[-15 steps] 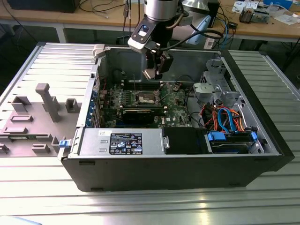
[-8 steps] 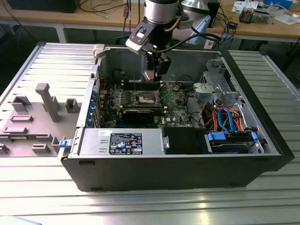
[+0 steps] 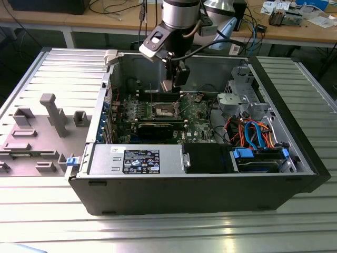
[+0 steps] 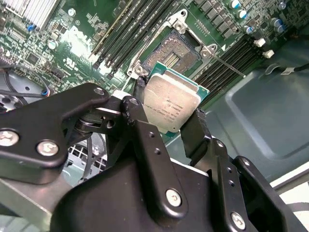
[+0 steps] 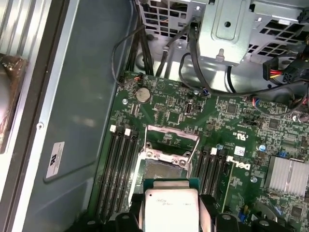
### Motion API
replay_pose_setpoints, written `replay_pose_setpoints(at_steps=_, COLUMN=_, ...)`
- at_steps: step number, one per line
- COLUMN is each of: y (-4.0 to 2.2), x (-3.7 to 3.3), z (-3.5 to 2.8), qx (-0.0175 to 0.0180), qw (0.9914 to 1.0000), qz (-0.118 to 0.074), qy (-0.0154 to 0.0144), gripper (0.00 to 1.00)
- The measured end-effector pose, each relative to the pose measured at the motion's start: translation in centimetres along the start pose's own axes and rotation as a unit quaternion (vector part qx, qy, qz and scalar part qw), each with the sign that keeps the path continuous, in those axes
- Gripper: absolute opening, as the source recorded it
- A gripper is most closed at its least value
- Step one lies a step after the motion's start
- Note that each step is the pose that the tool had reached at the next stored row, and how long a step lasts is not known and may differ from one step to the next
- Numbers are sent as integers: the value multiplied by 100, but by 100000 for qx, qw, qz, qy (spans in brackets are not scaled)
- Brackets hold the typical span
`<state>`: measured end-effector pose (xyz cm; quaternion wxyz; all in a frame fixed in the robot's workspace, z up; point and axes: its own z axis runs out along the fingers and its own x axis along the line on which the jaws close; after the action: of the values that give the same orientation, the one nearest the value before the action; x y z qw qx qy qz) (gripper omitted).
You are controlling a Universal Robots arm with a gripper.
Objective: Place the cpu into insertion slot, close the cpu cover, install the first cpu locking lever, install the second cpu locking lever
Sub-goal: 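Place the cpu into insertion slot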
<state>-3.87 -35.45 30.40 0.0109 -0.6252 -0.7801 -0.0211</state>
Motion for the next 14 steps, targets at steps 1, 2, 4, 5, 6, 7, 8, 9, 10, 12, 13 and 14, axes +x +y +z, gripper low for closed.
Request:
replay_pose_setpoints(at_steps=1, y=0, x=0, z=7, qx=-25, qw=99997, qz=826, qy=-17, gripper=54)
replay_pose_setpoints(at_steps=2, y=0, x=-1, z=11, qx=-42, qw=99992, qz=1236, qy=-19, gripper=54)
replay_pose_setpoints(at_steps=4, y=-1, x=-1, z=21, qx=-73, qw=99974, qz=2300, qy=-38, gripper=54)
replay_pose_setpoints(at_steps=5, y=-1, x=-1, z=25, qx=-83, qw=99965, qz=2652, qy=-45, gripper=54)
replay_pose_setpoints(at_steps=6, y=-1, x=-2, z=32, qx=-83, qw=99945, qz=3300, qy=-55, gripper=54)
replay_pose_setpoints(at_steps=7, y=-1, x=-2, z=44, qx=-58, qw=99913, qz=4170, qy=-84, gripper=54)
replay_pose_setpoints(at_steps=8, y=-1, x=-2, z=53, qx=-52, qw=99888, qz=4728, qy=-149, gripper=54)
replay_pose_setpoints(at_steps=9, y=-2, x=-3, z=59, qx=-49, qw=99870, qz=5082, qy=-224, gripper=54)
replay_pose_setpoints(at_steps=10, y=-2, x=-3, z=66, qx=-44, qw=99846, qz=5542, qy=-356, gripper=54)
replay_pose_setpoints(at_steps=12, y=-2, x=-4, z=79, qx=2, qw=99807, qz=6152, qy=-843, gripper=54)
replay_pose_setpoints(at_steps=13, y=-1, x=-4, z=87, qx=16, qw=99784, qz=6497, qy=-996, gripper=54)
replay_pose_setpoints(at_steps=14, y=-1, x=-4, z=94, qx=11, qw=99759, qz=6860, qy=-1072, gripper=54)
